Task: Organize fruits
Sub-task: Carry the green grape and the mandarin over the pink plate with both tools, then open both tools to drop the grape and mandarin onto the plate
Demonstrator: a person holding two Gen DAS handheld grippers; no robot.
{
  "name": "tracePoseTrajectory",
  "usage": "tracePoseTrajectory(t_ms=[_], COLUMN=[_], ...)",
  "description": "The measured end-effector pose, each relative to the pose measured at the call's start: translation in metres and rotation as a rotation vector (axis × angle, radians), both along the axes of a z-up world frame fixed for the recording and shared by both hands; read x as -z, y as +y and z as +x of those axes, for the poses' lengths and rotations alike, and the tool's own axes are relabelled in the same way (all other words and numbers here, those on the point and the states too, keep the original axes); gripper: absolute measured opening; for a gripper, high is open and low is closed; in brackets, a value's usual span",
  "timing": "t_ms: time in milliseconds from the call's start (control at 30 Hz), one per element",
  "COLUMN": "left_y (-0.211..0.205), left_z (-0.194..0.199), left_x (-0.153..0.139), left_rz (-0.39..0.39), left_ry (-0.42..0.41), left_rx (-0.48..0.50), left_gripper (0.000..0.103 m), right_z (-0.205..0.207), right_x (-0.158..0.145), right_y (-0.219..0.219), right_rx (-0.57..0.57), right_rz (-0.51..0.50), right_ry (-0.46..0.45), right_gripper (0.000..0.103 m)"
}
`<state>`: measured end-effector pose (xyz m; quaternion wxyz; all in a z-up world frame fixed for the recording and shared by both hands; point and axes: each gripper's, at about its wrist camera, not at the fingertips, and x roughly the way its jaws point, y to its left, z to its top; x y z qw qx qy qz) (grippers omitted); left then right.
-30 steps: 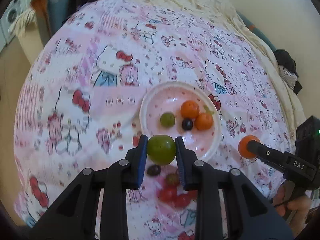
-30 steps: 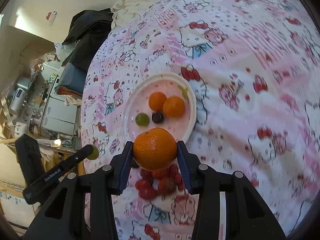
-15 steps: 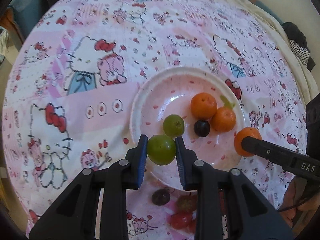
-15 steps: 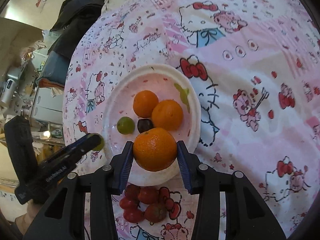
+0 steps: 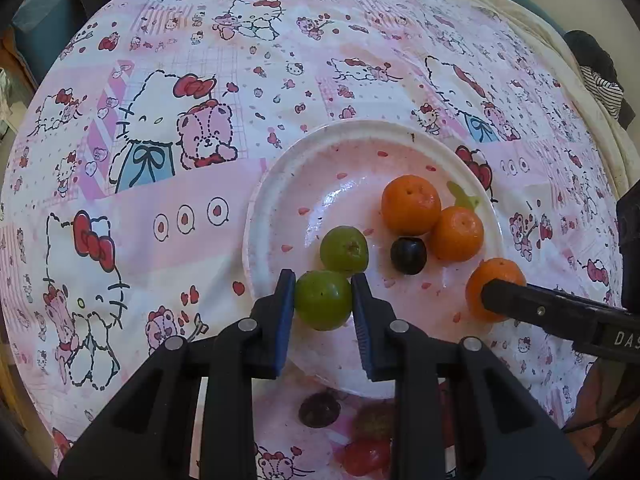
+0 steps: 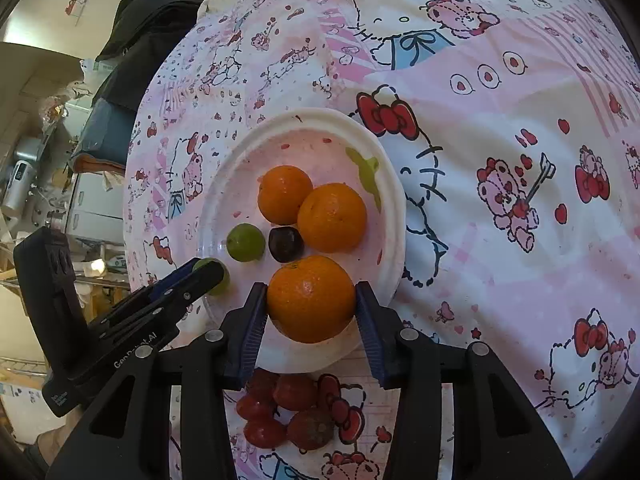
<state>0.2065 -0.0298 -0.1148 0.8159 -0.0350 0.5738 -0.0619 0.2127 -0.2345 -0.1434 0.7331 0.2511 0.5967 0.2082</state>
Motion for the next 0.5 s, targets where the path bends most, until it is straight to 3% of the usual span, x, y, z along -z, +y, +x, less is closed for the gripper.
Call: tracePoseTrajectory(t_ms=[433, 500], left_y=[-0.0057, -0.0065], left_z=[-0.0017, -0.0021], left_x=[0.0007, 0.0003], left_rz=[0.016, 0.024], left_ry=[0.007, 0.008], left_rx=[0.03, 0.031], left_gripper=[0.025, 0.025], right_z=[0.002, 0.0019], right_x=[0.0028, 0.0004], right_y=[-0.0023, -0.0043], right_rx=[0.018, 0.028], right_rz=[0.026, 0.043], right_ry=[0.028, 0.024], right_gripper=[0.048, 0.054])
